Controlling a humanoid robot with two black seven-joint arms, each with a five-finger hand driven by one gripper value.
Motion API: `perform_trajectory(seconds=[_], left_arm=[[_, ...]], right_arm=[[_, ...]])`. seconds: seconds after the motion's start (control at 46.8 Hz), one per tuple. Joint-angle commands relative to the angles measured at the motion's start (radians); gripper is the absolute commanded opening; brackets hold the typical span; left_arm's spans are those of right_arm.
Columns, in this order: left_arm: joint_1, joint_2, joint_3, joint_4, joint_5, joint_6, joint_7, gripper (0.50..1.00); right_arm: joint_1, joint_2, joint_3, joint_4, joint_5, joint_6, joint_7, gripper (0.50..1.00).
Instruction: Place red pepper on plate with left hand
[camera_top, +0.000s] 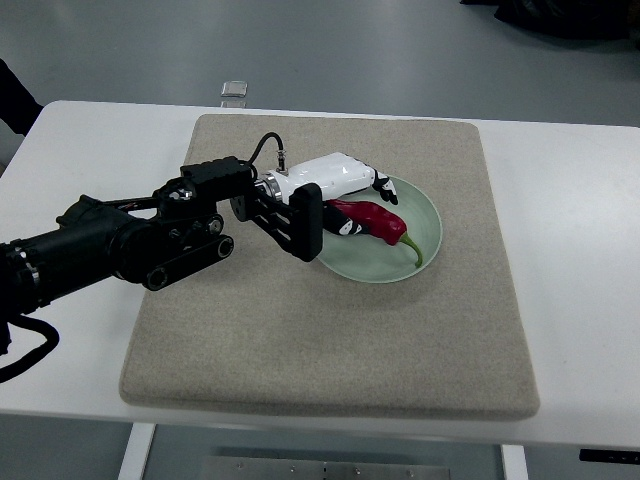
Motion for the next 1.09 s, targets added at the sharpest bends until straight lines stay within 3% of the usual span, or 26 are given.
perform_trajectory(seconds=[0.0, 0.15, 0.299, 0.535, 0.706, 1.069], left_arm=[[0.001, 0.001, -0.003, -0.001, 0.0, 0.0, 0.0, 0.812], [0.002, 0.001, -0.005, -0.004, -0.009, 0.043, 0.0, 0.859], [0.002, 0.001, -0.008, -0.004, -0.103, 0.114, 0.002, 0.958], [-0.001, 0.0, -0.011, -0.001, -0.411, 0.167, 0.002, 0.958], [0.004, 0.001, -0.064, 0.003, -0.613, 0.21, 0.002, 0.992], [0.053, 0.0, -0.258, 0.042, -1.008, 0.21, 0.002, 0.994]], right_arm=[[0.0, 0.0, 0.0, 0.0, 0.0, 0.0, 0.0, 0.932], [0.0, 0.0, 0.0, 0.0, 0.0, 0.0, 0.0, 0.932], [0.0, 0.0, 0.0, 0.0, 0.0, 0.0, 0.0, 0.932], [0.0, 0.0, 0.0, 0.0, 0.0, 0.0, 0.0, 0.932], [0.0, 0.0, 0.0, 0.0, 0.0, 0.0, 0.0, 0.932], [0.0, 0.0, 0.0, 0.0, 0.0, 0.0, 0.0, 0.932]])
